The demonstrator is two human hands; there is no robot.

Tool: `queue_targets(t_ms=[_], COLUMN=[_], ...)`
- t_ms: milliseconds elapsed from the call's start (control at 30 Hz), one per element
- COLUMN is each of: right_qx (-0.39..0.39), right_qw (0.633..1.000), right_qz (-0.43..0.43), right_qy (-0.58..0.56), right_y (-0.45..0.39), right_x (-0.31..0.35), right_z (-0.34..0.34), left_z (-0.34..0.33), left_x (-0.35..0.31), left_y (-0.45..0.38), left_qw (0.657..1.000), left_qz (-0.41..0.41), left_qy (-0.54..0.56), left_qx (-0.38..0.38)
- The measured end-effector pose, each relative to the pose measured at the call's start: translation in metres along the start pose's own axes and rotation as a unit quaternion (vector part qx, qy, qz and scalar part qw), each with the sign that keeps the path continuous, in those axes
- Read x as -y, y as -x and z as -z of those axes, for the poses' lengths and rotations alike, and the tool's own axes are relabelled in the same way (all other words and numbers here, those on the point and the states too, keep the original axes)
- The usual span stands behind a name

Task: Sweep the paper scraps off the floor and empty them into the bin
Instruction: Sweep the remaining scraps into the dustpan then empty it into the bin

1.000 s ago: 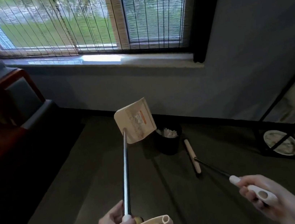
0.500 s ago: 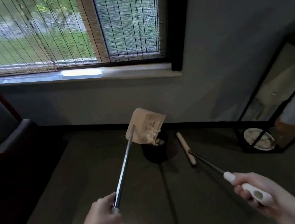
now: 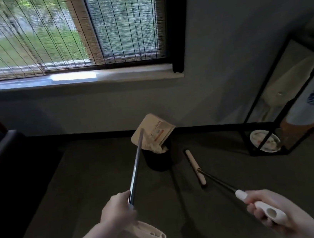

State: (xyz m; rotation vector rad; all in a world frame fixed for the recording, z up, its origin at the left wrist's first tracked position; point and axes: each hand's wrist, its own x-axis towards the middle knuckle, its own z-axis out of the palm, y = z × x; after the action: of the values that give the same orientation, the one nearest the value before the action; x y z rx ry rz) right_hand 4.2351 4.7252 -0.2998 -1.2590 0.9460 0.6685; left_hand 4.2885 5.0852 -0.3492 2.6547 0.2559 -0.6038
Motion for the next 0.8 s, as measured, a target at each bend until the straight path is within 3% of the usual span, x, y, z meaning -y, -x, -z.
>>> queue_targets(t_ms=[367,600,800], right_qx=[0.007,0.005,0.0], right_qw=[1.0,1.0,1.0], right_qz=[0.002,0.012,0.004], right_qy=[-0.004,-0.016,-0.008], right_y=[-0.013,-0.014,-0.01], right_x=[-0.007,-0.006,-0.006], right_z=[0.009,0.006,0.003], left_z=[0.068,0.063,0.042], left_x=[-0.018,-0.015,-0.009], left_y=[-0.022,-0.009,-0.003], left_qw=[0.994,0.98,0.977], left_qz=[-0.024,-0.059,-0.054], left_qy=[-0.11,-0.182,-0.201], left_qx=[-0.009,-0.05,-0.038])
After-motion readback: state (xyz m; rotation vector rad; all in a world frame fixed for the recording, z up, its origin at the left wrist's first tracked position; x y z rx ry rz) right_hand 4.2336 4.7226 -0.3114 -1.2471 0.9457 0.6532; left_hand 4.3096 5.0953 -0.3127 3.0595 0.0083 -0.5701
